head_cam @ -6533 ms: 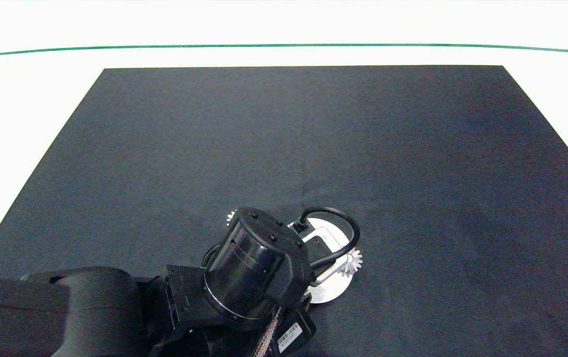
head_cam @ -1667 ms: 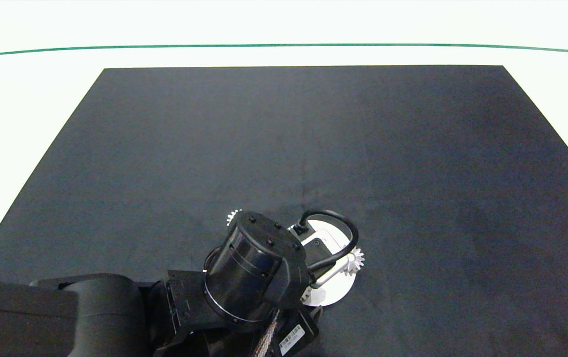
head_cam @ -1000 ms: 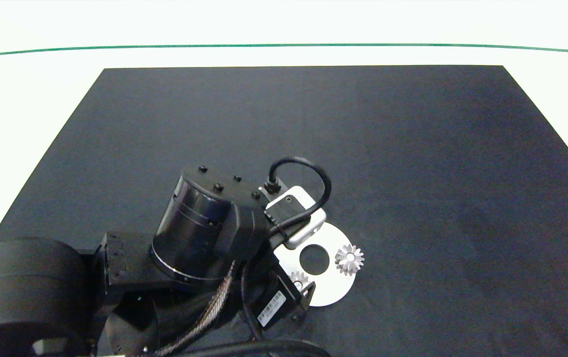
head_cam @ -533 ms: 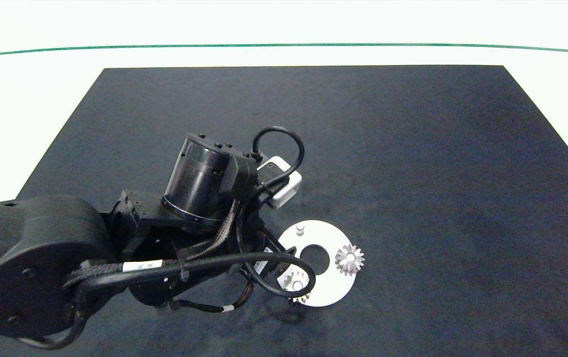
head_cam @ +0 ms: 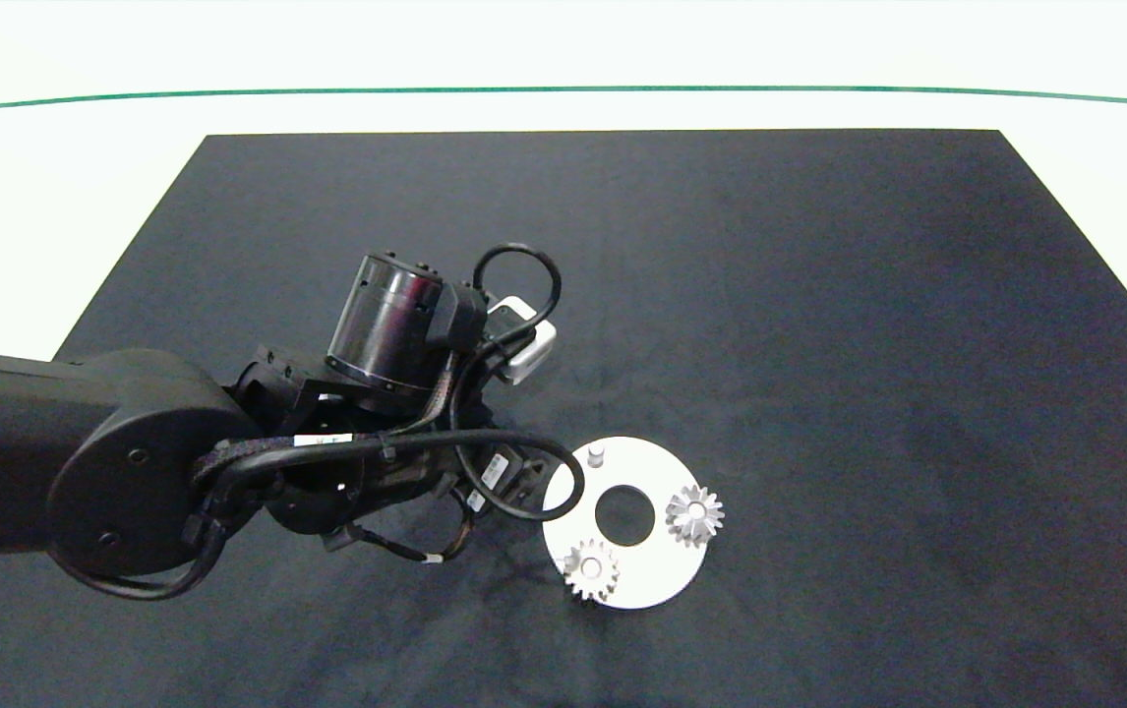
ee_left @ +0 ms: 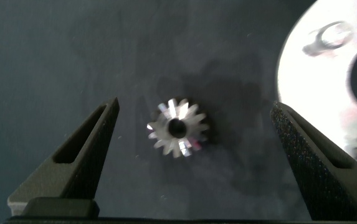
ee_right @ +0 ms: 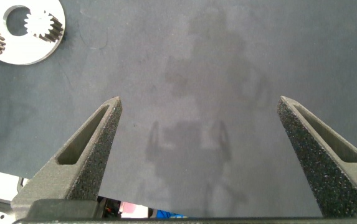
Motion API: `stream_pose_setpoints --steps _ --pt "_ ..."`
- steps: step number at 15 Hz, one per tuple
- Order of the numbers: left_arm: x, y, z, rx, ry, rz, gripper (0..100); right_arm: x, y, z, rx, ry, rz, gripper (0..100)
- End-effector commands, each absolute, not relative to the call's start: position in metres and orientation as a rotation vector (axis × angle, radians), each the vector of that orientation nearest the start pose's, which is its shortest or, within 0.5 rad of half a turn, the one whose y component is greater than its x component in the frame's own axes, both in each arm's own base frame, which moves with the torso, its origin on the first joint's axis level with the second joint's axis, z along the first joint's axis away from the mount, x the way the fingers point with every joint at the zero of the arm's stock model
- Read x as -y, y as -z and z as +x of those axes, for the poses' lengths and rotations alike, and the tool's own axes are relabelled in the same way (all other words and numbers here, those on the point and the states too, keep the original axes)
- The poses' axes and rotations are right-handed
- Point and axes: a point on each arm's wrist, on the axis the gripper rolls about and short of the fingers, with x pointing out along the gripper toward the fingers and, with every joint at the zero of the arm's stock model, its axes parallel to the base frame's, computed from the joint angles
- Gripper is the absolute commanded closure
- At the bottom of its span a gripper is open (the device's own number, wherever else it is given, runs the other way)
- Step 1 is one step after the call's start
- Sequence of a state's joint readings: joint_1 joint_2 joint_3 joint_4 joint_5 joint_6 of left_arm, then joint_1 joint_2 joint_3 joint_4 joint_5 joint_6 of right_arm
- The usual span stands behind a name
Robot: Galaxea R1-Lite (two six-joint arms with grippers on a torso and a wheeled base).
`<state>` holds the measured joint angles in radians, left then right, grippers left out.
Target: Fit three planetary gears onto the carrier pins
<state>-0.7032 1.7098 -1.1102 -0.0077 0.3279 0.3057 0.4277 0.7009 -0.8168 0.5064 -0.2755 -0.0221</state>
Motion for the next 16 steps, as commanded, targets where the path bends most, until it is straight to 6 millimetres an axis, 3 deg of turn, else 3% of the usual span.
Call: stream_pose_setpoints --steps 1,16 --pt "0.187 -0.204 0.249 -0.478 0.408 0.581 0 -0.007 -0.249 0.029 -0.369 -0.154 -0.159 0" --pt "0.186 -0.189 0.246 -0.497 0.487 0.548 0 -0.006 -0.25 0.029 -0.366 -0.154 -0.158 0"
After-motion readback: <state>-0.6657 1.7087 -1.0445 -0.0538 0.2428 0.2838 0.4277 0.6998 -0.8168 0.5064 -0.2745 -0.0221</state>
